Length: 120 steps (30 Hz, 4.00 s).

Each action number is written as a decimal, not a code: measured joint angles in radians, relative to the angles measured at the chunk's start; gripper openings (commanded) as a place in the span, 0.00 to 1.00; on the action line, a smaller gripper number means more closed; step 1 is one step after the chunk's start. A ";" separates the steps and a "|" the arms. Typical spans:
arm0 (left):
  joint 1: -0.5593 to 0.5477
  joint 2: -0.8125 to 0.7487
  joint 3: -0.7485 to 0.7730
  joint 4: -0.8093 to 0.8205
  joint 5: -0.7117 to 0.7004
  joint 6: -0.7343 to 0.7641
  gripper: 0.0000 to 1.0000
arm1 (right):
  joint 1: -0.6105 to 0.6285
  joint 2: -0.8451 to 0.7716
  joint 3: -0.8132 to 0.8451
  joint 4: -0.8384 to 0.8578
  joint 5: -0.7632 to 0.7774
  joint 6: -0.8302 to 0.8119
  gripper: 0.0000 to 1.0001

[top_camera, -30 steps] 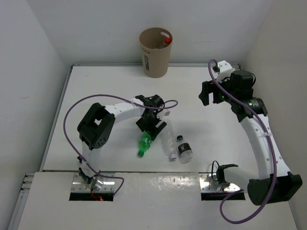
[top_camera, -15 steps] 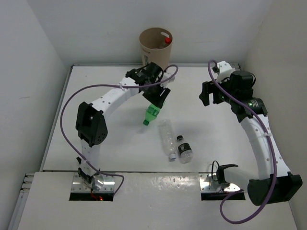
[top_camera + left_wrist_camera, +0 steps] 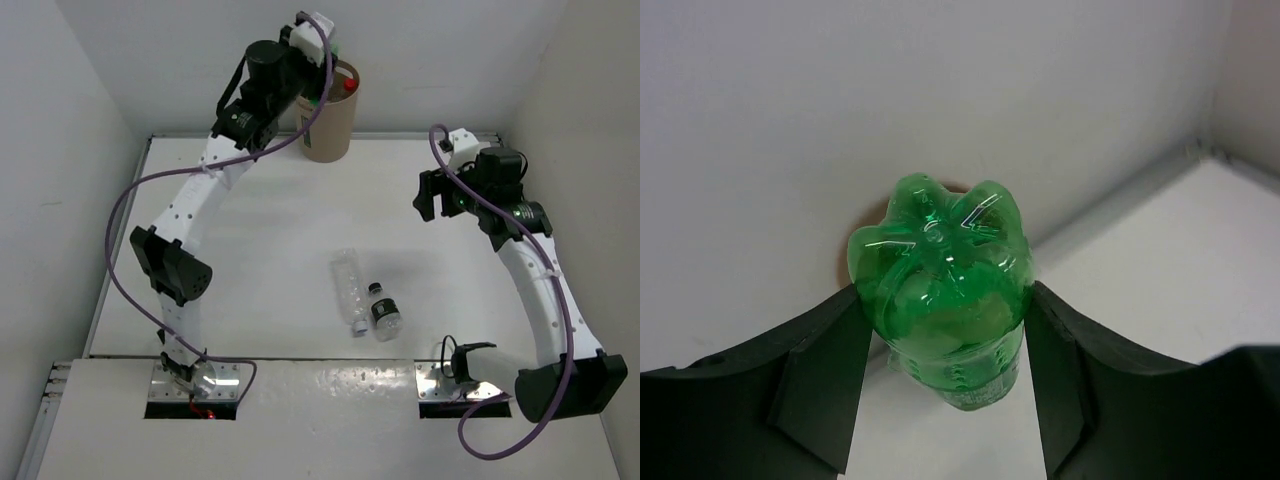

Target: Put the plastic bottles in the bin

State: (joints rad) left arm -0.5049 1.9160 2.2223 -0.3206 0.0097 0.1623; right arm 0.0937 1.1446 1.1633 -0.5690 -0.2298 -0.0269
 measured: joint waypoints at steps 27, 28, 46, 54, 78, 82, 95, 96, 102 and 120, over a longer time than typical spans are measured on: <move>0.159 0.483 0.190 0.561 0.004 -0.123 1.00 | 0.080 0.130 -0.013 -0.044 -0.115 0.005 0.84; 0.160 0.465 0.182 0.549 -0.003 -0.124 1.00 | 0.097 0.140 -0.013 -0.047 -0.121 0.011 0.86; 0.317 -0.806 -0.989 0.250 -0.122 -0.227 1.00 | 0.381 0.689 0.171 -0.176 -0.092 0.263 0.91; 0.343 -0.833 -1.083 0.069 -0.130 -0.292 1.00 | 0.475 0.851 0.238 -0.185 -0.083 0.293 0.90; 0.362 -0.792 -1.039 0.000 -0.092 -0.345 1.00 | 0.481 0.960 0.569 -0.278 -0.029 0.211 0.00; 0.362 -0.792 -1.040 0.031 -0.053 -0.357 1.00 | 0.458 0.956 0.858 -0.268 -0.050 0.208 0.00; 0.362 -0.756 -1.094 0.162 0.045 -0.348 1.00 | 0.270 0.839 0.991 0.853 0.197 0.209 0.00; 0.362 -0.751 -1.094 0.165 0.048 -0.351 1.00 | 0.272 0.859 1.006 0.905 0.205 0.203 0.00; 0.356 -0.727 -1.098 0.169 0.056 -0.355 1.00 | 0.276 1.067 1.079 1.231 0.234 0.120 0.00; 0.363 -0.726 -1.143 0.182 0.054 -0.359 1.00 | 0.226 1.212 0.977 1.325 0.251 0.012 0.00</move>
State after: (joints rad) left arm -0.1421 1.1896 1.0794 -0.1390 0.0635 -0.1967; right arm 0.3195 2.3562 2.1407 0.7559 0.0208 -0.0151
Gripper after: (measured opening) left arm 0.997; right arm 0.622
